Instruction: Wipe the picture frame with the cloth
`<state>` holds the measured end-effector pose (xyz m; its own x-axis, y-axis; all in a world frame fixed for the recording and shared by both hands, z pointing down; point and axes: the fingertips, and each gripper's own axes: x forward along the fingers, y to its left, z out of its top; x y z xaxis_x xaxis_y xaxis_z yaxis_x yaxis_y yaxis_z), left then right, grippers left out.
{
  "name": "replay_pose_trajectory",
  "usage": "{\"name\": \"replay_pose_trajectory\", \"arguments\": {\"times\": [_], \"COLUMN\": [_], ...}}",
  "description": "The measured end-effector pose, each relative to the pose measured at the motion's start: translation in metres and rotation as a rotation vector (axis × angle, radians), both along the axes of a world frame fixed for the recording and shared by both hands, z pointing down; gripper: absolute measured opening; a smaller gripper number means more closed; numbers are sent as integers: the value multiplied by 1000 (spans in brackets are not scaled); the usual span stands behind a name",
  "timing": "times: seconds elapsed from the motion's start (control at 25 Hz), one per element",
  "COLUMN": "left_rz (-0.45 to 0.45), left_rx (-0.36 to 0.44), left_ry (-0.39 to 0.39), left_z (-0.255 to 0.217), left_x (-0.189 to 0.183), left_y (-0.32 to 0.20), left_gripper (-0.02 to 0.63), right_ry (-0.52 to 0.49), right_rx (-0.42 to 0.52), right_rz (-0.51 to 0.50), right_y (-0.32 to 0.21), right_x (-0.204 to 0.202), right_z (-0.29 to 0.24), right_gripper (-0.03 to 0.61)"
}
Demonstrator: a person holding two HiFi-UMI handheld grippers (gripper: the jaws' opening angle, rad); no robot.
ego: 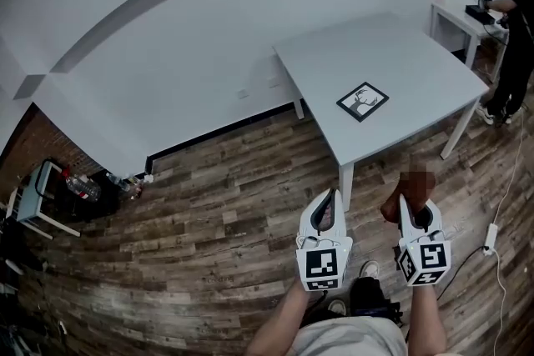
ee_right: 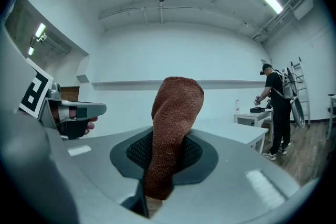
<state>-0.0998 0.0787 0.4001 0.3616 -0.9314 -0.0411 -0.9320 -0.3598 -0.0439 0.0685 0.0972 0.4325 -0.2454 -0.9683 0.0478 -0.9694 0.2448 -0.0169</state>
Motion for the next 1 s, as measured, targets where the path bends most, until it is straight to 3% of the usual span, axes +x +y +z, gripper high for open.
{"name": "replay_pose_trajectory", "arguments": {"times": [1.0], "left_rz": [-134], "left_rx": [1], "left_ry": [-10], "left_z": [-7], "left_x": [72], "left_y": [-217], "left_gripper": [0], "right_ry": [-30], "right_rx": [11], "right_rz": [-59], "right_y": [-237], "right_x": [93], "right_z": [5], "right_gripper": [101]}}
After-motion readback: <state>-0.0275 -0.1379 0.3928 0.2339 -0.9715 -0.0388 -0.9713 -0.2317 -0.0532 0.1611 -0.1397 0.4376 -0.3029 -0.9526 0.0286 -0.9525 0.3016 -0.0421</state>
